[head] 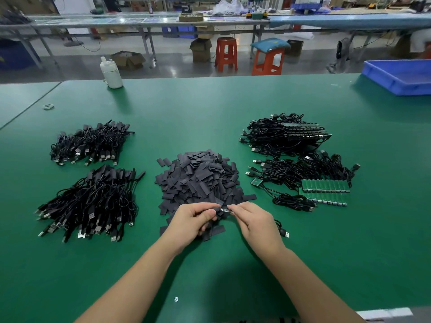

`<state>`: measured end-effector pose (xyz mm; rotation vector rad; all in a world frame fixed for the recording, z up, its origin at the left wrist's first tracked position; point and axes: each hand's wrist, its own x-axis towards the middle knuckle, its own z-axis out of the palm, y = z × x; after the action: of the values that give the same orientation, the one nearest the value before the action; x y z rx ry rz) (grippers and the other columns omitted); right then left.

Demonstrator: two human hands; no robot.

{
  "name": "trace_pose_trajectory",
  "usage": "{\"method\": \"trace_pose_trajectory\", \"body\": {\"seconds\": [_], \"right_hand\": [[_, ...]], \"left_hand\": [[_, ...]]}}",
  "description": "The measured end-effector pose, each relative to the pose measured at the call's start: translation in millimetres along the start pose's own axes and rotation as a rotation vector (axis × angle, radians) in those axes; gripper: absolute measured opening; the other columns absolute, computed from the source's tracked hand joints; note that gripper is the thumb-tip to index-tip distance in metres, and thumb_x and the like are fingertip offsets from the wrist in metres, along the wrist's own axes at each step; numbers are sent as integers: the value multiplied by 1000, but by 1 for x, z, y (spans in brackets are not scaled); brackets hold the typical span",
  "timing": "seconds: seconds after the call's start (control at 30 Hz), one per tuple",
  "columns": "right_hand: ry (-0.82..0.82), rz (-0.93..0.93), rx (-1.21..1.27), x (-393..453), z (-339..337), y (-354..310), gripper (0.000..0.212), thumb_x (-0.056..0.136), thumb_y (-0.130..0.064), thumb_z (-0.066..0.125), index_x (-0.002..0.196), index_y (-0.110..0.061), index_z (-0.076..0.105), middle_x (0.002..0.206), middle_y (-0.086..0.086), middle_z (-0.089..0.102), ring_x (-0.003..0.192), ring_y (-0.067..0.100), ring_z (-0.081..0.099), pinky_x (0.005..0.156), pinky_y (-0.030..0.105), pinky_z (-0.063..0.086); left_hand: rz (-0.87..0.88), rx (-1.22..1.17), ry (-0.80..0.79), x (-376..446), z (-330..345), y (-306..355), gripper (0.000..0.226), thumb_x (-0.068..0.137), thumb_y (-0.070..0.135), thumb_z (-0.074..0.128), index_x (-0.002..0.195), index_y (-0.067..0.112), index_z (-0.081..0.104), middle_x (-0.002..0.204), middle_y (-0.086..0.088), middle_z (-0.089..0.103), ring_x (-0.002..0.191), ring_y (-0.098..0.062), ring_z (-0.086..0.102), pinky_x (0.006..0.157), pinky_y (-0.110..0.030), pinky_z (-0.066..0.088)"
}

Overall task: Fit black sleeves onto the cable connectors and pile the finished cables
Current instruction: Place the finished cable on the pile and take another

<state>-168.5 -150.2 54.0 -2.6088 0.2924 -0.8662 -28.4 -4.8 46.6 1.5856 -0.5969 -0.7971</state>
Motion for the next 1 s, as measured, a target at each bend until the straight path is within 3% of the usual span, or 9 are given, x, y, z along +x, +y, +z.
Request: {"method": "trace_pose_trajectory", "body": {"seconds": [0.23,0.4,0.5,0.7,1.0], "right_hand": [[-16,-27,-33,-2,-1,0,34,74,6,81,104,-8,78,88,4,73,72,25,70,59,32,59],[-9,-97,-76,-4,2,2,41,64,11,84,101,-6,78,86,4,73,69,25,68,56,31,57],[-10,-122,-88,-5,4,2,46,60,13,84,101,-6,78,87,3,73,70,24,68,57,30,57],[31,-93,-64,-7,11,0,41,65,8,85,102,-8,78,91,2,75,75,21,70,63,29,59],[59,-125,-87,-9,18,-5,35,70,5,84,102,-6,78,84,4,73,69,25,68,58,31,57]], "left_hand": [[35,101,-73,2,-6,-4,26,94,14,65,104,35,75,72,-1,67,51,-11,42,51,-21,41],[25,162,-119,3,-9,-3,25,94,17,64,106,37,74,68,-11,60,52,-14,44,56,-21,42],[26,189,-125,2,-6,1,26,95,14,63,102,36,75,59,-5,57,48,-13,45,56,-19,43],[12,247,-125,-1,-2,9,23,96,7,60,110,20,73,56,-1,54,48,-13,47,56,-22,46],[-8,280,-156,-4,3,14,22,95,8,61,114,15,70,59,6,63,47,-10,49,56,-24,49]]}}
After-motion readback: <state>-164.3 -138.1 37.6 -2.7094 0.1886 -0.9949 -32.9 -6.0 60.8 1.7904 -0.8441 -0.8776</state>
